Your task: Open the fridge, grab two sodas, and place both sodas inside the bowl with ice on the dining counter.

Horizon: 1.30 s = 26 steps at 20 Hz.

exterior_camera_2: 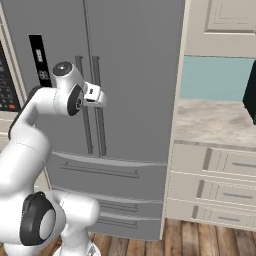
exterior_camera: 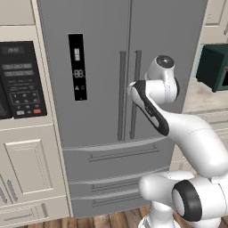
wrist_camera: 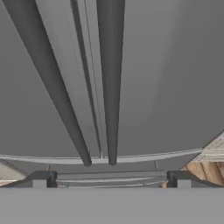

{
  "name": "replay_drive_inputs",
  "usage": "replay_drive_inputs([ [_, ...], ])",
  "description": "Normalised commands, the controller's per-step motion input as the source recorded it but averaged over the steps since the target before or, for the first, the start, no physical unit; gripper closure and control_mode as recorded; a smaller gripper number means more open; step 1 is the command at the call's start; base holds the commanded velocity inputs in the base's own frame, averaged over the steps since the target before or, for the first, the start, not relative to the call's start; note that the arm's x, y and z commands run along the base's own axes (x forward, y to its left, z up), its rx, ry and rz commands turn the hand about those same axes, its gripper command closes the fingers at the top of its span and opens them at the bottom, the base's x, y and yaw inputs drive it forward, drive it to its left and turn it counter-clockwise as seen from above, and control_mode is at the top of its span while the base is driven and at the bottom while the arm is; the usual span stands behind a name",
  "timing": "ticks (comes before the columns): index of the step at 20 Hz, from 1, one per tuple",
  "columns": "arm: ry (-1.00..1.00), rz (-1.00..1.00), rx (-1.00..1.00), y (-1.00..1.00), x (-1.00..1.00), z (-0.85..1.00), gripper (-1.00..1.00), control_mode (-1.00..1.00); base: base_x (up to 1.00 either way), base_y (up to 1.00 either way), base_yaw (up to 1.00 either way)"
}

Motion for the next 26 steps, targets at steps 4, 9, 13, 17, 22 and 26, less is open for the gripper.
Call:
replay_drive_inputs([
  [4,0.0,0.0,0.0,-0.28,0.37,0.0,-1.0,-1.0,0.0,0.0,0.0],
  [9,-0.02,0.01,0.0,0.01,0.31,-0.05,-1.0,-1.0,0.0,0.0,0.0],
  [13,-0.11,0.02,0.0,0.04,0.16,-0.16,-1.0,-1.0,0.0,0.0,0.0],
  [17,-0.12,0.01,0.0,0.06,0.18,-0.23,-1.0,-1.0,0.0,0.0,0.0],
  [22,-0.14,0.0,0.0,0.07,0.22,-0.2,-1.0,-1.0,0.0,0.0,0.0],
  [26,-0.03,0.0,0.0,0.1,0.27,-0.05,-1.0,-1.0,0.0,0.0,0.0],
])
